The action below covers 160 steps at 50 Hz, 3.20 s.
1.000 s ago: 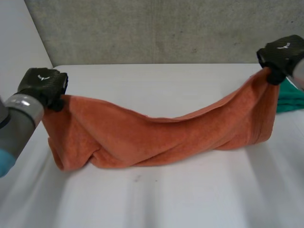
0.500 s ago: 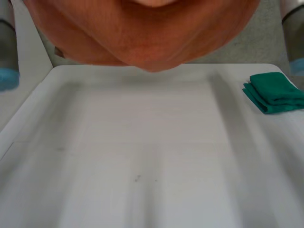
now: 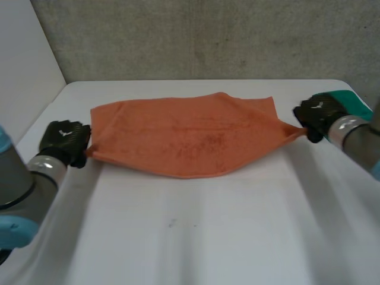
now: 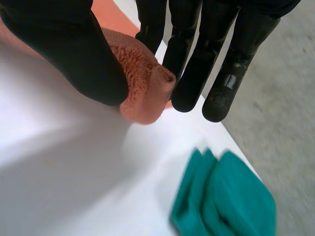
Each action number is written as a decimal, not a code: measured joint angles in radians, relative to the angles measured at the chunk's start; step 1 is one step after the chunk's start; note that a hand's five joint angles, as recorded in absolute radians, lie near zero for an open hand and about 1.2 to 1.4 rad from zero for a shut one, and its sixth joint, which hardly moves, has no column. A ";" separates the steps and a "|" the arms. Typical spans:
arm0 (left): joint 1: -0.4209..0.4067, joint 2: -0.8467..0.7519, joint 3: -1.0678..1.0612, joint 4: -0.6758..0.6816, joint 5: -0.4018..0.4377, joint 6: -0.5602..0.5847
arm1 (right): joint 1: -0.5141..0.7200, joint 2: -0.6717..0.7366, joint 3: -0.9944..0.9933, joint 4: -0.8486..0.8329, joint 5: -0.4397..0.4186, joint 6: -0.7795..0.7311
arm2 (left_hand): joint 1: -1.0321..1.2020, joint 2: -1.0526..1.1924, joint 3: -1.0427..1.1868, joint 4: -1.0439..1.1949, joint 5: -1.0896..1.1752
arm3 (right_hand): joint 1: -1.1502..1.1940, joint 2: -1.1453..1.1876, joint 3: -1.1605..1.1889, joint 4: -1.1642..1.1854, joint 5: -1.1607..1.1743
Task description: Fold the laundry.
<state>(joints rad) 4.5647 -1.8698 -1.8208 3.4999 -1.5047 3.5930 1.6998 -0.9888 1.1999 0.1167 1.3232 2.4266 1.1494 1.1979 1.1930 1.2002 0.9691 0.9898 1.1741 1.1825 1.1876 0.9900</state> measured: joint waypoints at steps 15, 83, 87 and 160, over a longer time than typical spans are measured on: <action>0.114 0.431 -0.224 -0.420 0.039 0.266 | -0.176 -0.311 0.301 0.442 -0.002 -0.262 | 0.000 0.000 0.000 0.000 0.000 | 0.000 0.000 0.000 0.000 0.000; -0.140 -0.101 0.225 -0.069 -0.049 0.024 | -0.064 -0.024 0.124 -0.009 -0.063 0.169 | -0.961 -0.994 -0.983 -0.999 -0.921 | -0.701 -0.838 -0.845 -0.850 -0.830; -0.139 -0.070 0.165 -0.056 -0.030 0.022 | -0.079 -0.029 0.185 -0.062 -0.079 0.164 | -0.961 -0.994 -0.983 -0.999 -0.921 | -0.648 -0.785 -0.784 -0.791 -0.778; -0.145 0.038 0.031 -0.014 -0.032 0.023 | 0.732 0.266 -0.084 -0.358 -0.076 -0.370 | -0.970 -1.007 -0.996 -1.011 -0.921 | -0.156 -0.168 -0.170 -0.176 -0.151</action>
<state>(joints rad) 4.4199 -1.8319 -1.7900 3.4857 -1.5371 3.6156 2.4317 -0.7229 1.1164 -0.2409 1.2475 2.0571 0.1797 0.1913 0.1970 0.1893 0.0482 0.8336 1.0064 1.0125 1.0115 0.8392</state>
